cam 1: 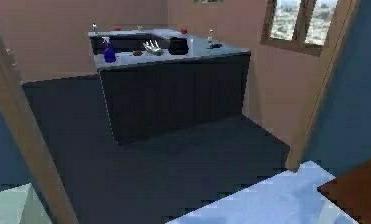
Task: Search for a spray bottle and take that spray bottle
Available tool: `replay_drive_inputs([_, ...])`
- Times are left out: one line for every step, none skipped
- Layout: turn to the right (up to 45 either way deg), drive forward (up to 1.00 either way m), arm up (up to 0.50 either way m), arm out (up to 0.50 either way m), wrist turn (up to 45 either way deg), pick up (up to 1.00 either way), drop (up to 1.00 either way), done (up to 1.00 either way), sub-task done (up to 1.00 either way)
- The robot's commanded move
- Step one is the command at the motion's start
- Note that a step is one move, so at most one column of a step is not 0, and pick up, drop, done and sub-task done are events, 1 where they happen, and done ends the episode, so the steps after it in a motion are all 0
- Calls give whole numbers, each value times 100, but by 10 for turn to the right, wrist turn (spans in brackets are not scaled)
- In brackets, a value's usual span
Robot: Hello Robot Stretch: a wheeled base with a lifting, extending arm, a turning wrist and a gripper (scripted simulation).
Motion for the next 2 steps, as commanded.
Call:
replay_drive_inputs([0, 80, 0, 0, 0, 0, 0, 0, 0])
replay_drive_inputs([-450, 0, 0, 0, 0, 0, 0, 0, 0])
